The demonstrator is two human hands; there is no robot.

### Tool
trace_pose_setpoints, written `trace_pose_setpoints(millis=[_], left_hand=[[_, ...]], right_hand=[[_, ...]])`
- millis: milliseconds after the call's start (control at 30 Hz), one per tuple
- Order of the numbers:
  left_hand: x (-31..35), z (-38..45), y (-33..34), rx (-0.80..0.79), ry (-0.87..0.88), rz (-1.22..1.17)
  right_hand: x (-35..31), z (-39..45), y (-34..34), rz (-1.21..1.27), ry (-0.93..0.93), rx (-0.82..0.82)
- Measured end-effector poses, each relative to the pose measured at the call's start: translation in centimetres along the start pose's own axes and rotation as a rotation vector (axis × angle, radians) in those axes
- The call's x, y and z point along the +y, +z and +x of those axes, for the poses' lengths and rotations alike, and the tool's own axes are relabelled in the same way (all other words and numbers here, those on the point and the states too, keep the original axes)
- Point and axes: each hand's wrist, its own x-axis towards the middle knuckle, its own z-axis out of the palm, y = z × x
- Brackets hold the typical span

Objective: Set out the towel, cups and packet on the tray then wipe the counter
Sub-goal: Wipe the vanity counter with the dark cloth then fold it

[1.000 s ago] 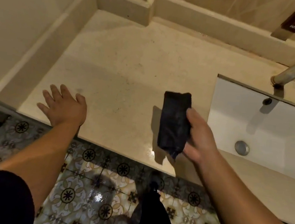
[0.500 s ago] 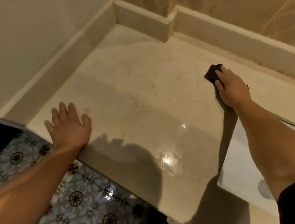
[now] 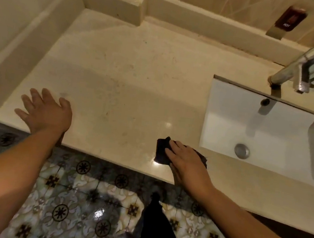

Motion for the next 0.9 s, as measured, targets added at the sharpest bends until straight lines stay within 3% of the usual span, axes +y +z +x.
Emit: trace_pose_setpoints(millis=[133,300,367,533,600,667,833,900], left_hand=[[-0.1,0.1,-0.2,-0.037,0.020,0.029],[-1.2,-2.6,-1.2,-0.100,0.162,-0.084],[-1.4,-6.0,-1.7,-0.154,0.251,-0.133],[-1.4,-16.0,-5.3,-0.358,0.496,-0.331],[-1.5,-19.2,-7.9,-0.426,0.566,-0.480],[-1.6,-21.6,-11.1,-0.448,0.632,-0.596],[-0.8,-24.3,-20.4,-0.503,0.737,-0.845],[0.0,-24.7,-23.4,-0.524,0.772,-0.823]], right_hand=[[-3.3,-3.3,0.9,0.038,0.007,0.092],[-6.4,-6.4,1.6,0.245,0.068,0.047],[-7.5,-7.1,1.1,0.456,0.190,0.084],[-11.5,-6.6,-3.2,1.271,0.476,-0.107],[-12.9,-6.1,-5.3,1.481,0.498,-0.142],[-14.0,-5.6,-7.8,1.487,0.407,-0.141],[-15.4,-4.4,-15.6,0.878,0.011,0.030],[-15.6,-4.2,-18.0,0.769,-0.085,0.072]])
